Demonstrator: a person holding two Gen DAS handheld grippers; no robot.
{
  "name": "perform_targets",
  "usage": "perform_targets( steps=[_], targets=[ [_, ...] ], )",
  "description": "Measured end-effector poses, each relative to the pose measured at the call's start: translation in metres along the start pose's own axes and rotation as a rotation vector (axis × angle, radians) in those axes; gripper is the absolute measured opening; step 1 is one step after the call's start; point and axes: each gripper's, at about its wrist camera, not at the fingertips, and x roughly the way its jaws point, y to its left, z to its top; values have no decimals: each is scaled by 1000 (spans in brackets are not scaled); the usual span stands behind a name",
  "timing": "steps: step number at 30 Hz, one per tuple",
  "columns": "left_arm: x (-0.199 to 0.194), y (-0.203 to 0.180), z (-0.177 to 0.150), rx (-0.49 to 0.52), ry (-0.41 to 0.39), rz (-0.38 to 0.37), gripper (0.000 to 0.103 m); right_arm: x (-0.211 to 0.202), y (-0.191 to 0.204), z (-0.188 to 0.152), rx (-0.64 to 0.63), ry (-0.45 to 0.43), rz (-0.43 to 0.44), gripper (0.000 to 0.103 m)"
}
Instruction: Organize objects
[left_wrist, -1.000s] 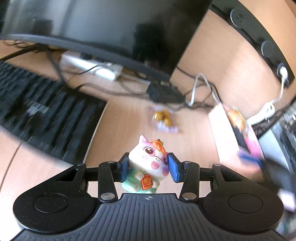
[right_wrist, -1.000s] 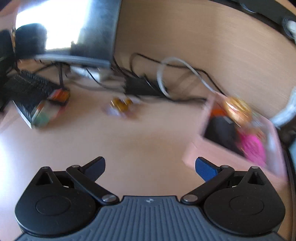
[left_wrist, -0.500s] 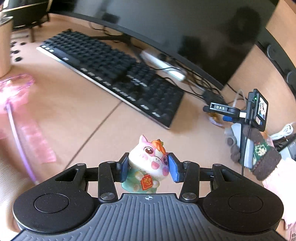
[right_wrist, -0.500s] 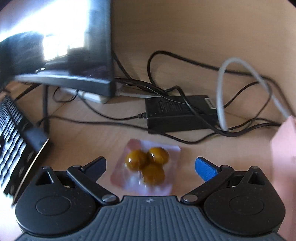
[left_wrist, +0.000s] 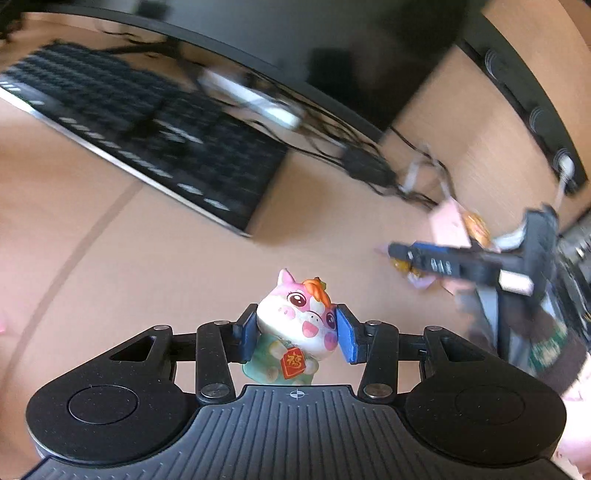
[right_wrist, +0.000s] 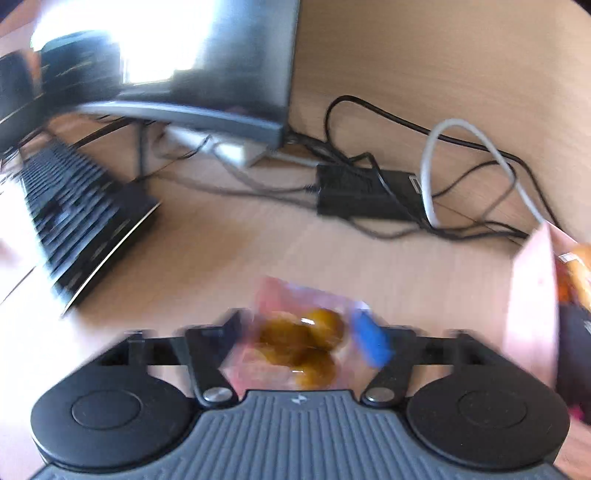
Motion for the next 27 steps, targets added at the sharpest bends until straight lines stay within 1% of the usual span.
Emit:
perform_targets(
  steps=[1, 4, 8, 9, 10, 11, 12, 13, 14, 16, 18, 19, 21, 24, 26, 27],
  targets=[
    [7, -6, -1, 11, 13, -18, 48, -11, 1, -9, -11, 7, -1, 37],
    [28, -25, -6, 48, 60, -68, 48, -44, -2, -40, -31, 36, 5, 37],
    [47, -48, -13, 90, 106, -107, 48, -76, -2, -83, -117, 74, -49, 37],
    [50, -53, -15, 100, 114, -109, 48, -83, -2, -93, -137, 69, -79, 43],
    [54, -57, -16, 112, 120, -101, 48, -87, -4, -100, -140, 67, -104, 53],
    [57, -62, -16, 128, 124, -83, 48, -91, -7, -105, -126, 61, -121, 59],
    [60, -67, -17, 142, 124, -62, 48, -95, -11, -108, -94, 47, -133, 68],
    [62, -70, -17, 150, 121, -45, 48, -98, -13, -109, -59, 32, -138, 72],
    [61, -71, -17, 151, 119, -38, 48, -98, -15, -108, -18, 20, -138, 74],
    [57, -72, -18, 145, 118, -39, 48, -95, -21, -105, 69, -3, -126, 81],
    [50, -72, -21, 158, 114, -41, 48, -85, -24, -99, 136, -19, -113, 86],
    [47, -72, -23, 164, 113, -42, 48, -79, -26, -95, 151, -22, -111, 86],
    [39, -70, -29, 166, 114, -38, 48, -66, -25, -89, 151, -22, -103, 86],
    [28, -63, -37, 157, 102, -5, 48, -43, -22, -80, 102, -13, -111, 86],
    [22, -59, -39, 149, 95, 22, 48, -31, -23, -76, 103, 0, -81, 85],
    [20, -58, -40, 151, 92, 38, 48, -29, -22, -74, 108, -5, -62, 82]
  ],
)
